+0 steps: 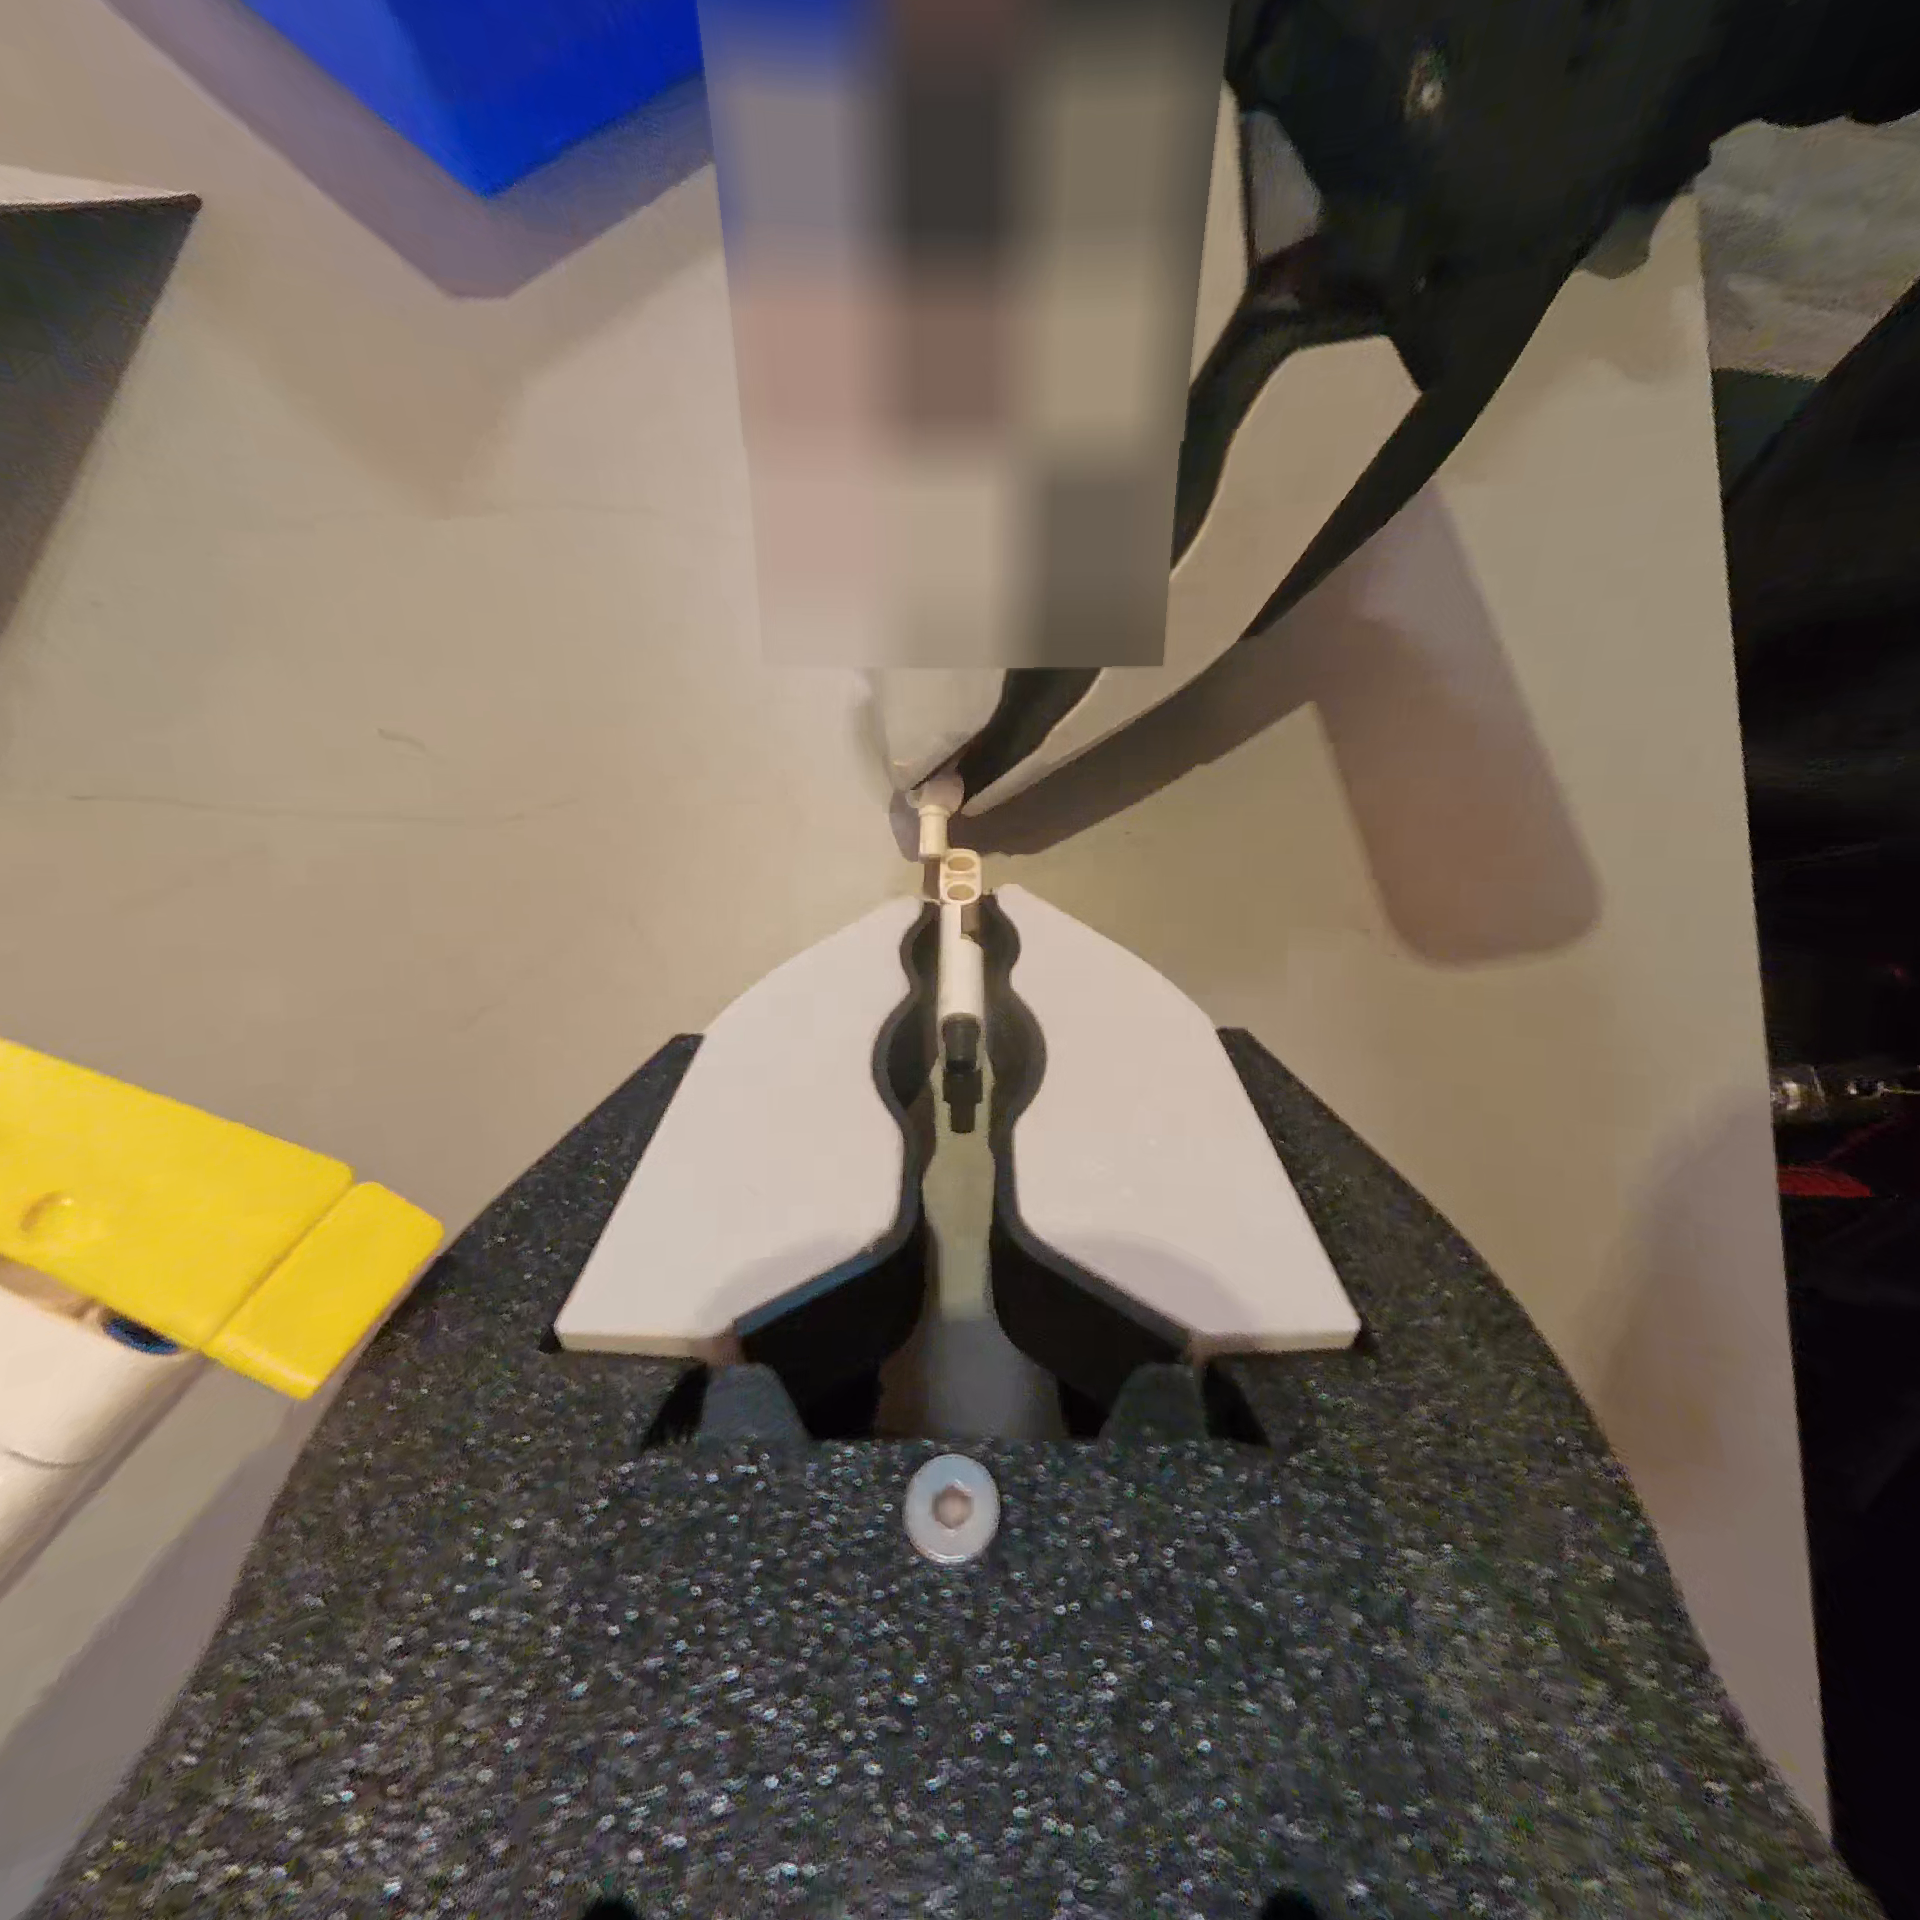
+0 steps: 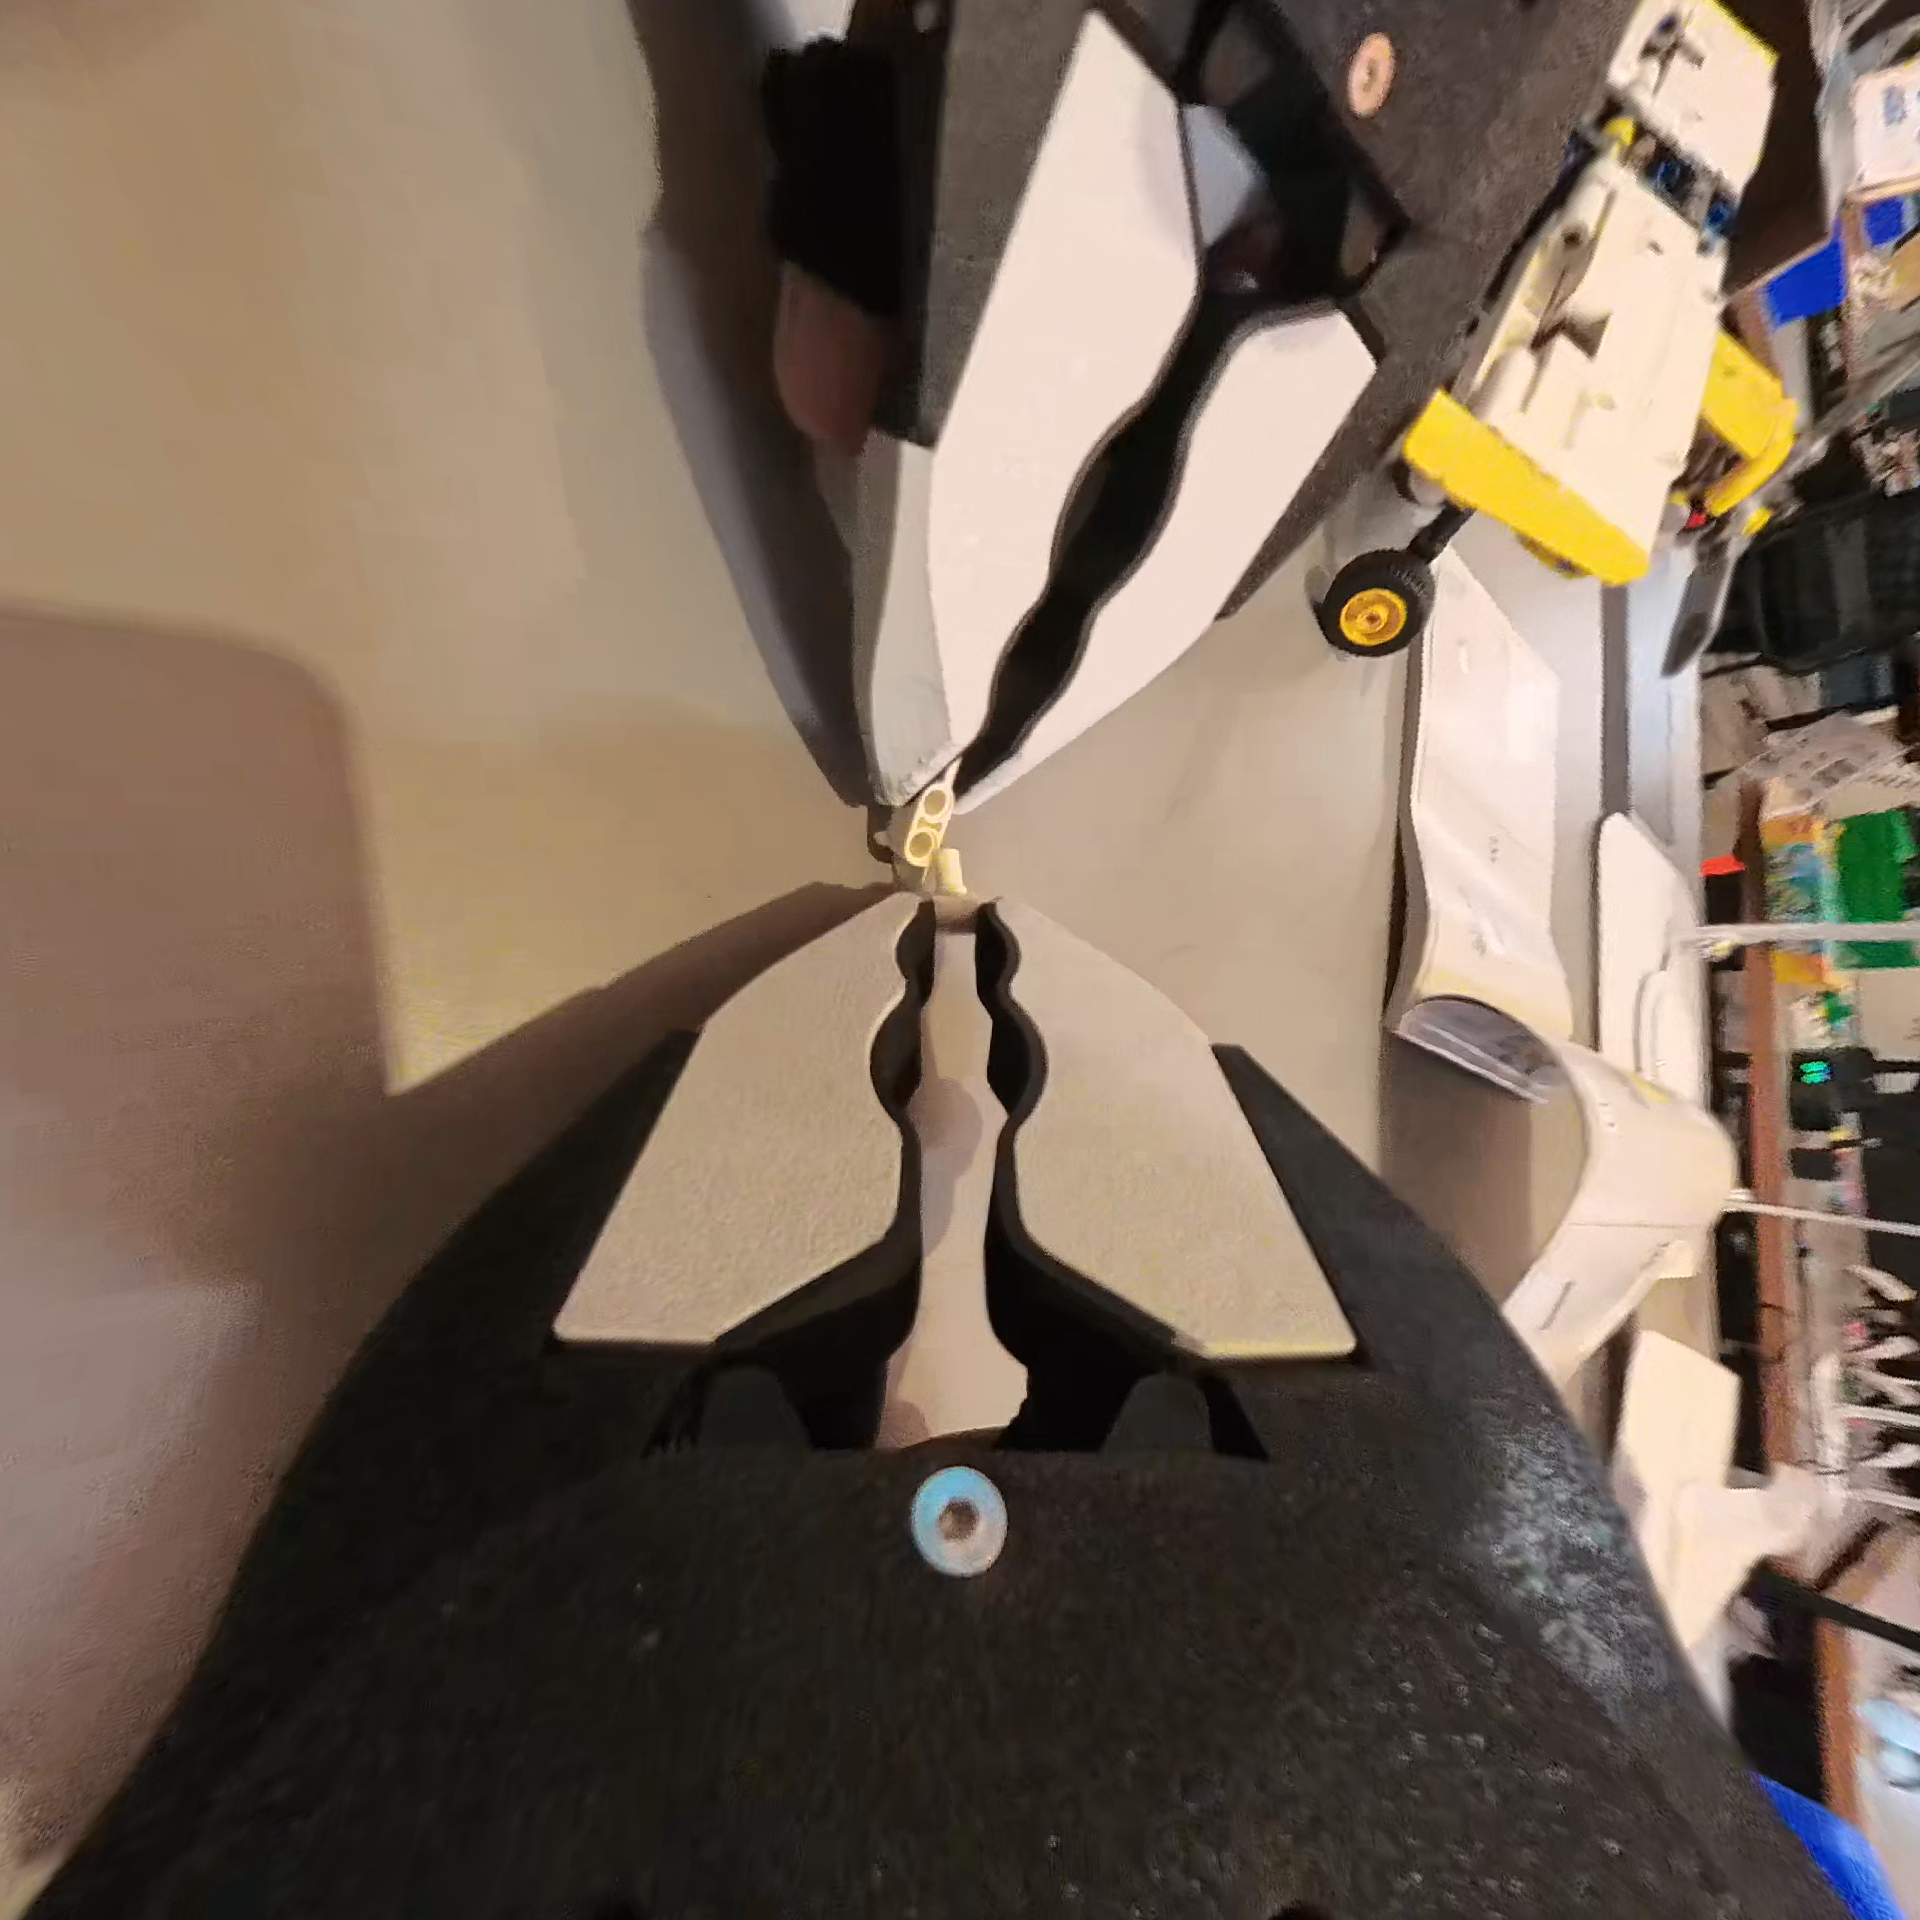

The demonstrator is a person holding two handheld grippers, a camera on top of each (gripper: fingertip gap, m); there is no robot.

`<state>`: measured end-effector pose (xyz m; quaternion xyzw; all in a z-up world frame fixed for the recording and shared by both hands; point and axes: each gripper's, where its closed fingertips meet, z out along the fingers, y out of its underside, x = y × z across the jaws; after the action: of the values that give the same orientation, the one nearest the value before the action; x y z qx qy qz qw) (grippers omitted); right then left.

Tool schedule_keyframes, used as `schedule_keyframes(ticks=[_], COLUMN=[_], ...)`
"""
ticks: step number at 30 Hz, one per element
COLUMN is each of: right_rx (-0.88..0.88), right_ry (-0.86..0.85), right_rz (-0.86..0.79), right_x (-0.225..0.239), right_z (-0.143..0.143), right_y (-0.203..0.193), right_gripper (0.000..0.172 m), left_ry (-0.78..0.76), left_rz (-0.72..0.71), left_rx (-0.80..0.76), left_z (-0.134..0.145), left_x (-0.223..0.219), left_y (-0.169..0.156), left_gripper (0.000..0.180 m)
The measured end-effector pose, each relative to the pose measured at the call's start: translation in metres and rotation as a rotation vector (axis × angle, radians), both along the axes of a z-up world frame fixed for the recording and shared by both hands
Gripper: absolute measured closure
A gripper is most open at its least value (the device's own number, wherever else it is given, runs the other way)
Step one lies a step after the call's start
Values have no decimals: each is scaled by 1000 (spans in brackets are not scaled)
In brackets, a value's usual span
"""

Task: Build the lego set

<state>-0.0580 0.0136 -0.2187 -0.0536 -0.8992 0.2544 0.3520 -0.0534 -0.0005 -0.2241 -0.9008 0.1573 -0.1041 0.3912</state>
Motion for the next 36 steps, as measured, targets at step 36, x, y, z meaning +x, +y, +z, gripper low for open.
schedule_keyframes(ticks=[36], right_rx=[453], right_ry=[350], right_rz=[459], right_x=[18], right_z=[3], right_y=[-13], right_gripper=[165], left_ry=[-94], left_rz=[-91], left_rx=[-9], left_z=[3], left_x=[14], left_y=[0], left_gripper=[174])
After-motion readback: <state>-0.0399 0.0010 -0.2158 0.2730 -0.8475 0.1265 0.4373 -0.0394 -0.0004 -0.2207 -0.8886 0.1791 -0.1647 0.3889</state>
